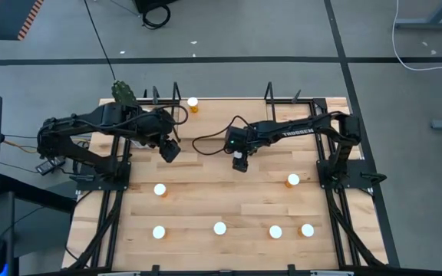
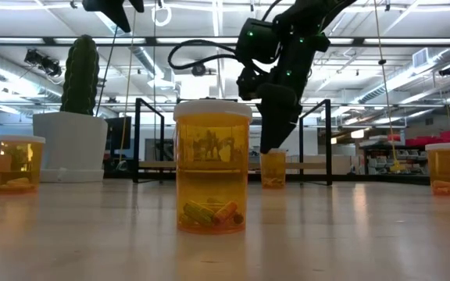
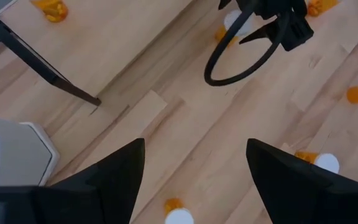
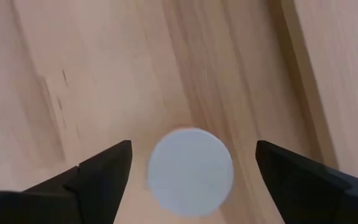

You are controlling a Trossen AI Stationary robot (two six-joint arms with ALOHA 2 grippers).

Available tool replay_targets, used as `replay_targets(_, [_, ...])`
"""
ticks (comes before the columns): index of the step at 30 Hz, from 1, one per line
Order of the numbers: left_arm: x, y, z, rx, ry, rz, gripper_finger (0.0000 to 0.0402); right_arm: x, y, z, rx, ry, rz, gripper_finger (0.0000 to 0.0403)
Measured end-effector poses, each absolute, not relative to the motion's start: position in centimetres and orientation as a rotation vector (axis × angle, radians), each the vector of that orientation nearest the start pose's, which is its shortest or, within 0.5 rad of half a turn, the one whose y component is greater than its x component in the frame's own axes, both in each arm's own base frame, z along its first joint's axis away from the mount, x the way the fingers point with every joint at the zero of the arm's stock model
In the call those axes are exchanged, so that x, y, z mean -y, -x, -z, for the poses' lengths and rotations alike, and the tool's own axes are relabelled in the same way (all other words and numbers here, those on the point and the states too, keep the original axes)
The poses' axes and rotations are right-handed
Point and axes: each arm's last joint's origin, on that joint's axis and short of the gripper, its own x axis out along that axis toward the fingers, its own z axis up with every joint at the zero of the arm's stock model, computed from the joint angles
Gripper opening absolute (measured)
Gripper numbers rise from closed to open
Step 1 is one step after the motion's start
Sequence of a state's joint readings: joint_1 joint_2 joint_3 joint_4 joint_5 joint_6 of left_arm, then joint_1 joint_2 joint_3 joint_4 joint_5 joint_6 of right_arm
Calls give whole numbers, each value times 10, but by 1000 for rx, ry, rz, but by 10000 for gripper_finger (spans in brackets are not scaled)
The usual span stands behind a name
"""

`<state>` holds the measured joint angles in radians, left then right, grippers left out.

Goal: Pick and place medicine bottles onto shelf by color
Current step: Put the orange pill bottle on the shelf

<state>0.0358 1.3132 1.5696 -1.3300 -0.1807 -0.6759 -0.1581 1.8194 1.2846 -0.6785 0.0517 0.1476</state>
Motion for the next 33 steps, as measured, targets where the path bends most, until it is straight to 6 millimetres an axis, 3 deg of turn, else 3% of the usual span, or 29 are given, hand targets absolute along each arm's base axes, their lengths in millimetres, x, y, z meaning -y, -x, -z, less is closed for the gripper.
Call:
replay_targets(10, [-10,-220,-394,-963,524,-535,288,57,-355,-195,-1203,-218,288,302])
replay_targets(14, [-10,-220,-394,-964,524,-535,288,54,-348,-184,-1242,-229,280,289])
replay_targets(33, [-10,-220,-394,-967,517,-531,288,53,-348,-181,-1221,-275,317,277])
